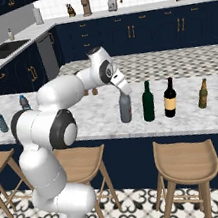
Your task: Move the plastic bottles in the middle to the plastics group, and the glass bottles in the middle to the glass group.
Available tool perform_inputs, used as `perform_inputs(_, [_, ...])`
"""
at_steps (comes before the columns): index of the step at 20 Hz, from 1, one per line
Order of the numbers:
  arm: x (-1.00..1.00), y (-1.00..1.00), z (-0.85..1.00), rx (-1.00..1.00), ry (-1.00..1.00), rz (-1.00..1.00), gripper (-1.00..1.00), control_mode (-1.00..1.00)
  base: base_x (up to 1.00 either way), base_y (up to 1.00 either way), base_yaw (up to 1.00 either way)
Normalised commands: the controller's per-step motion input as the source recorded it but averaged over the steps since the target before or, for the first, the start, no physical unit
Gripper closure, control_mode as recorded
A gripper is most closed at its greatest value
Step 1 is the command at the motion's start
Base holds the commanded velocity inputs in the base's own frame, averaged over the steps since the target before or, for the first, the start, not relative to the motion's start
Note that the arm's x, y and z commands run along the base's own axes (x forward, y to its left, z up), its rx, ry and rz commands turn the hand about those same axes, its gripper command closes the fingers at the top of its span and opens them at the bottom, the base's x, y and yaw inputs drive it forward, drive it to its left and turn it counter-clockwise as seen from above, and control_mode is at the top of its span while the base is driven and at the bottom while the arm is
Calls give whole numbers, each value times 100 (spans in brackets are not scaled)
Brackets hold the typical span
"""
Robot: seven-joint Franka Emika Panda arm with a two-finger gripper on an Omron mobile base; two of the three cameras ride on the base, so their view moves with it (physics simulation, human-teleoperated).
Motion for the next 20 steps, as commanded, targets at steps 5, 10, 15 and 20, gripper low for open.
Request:
perform_inputs(5, [0, -3, 0, 0, 0, -5, 100, -100, 0, 0, 0])
perform_inputs(10, [0, 0, -29, 0, 0, -3, 100, -100, 0, 0, 0])
perform_inputs(15, [0, 0, -22, 0, 0, -3, 100, -100, 0, 0, 0])
perform_inputs(20, [0, 0, -3, 0, 0, -1, 100, -100, 0, 0, 0])
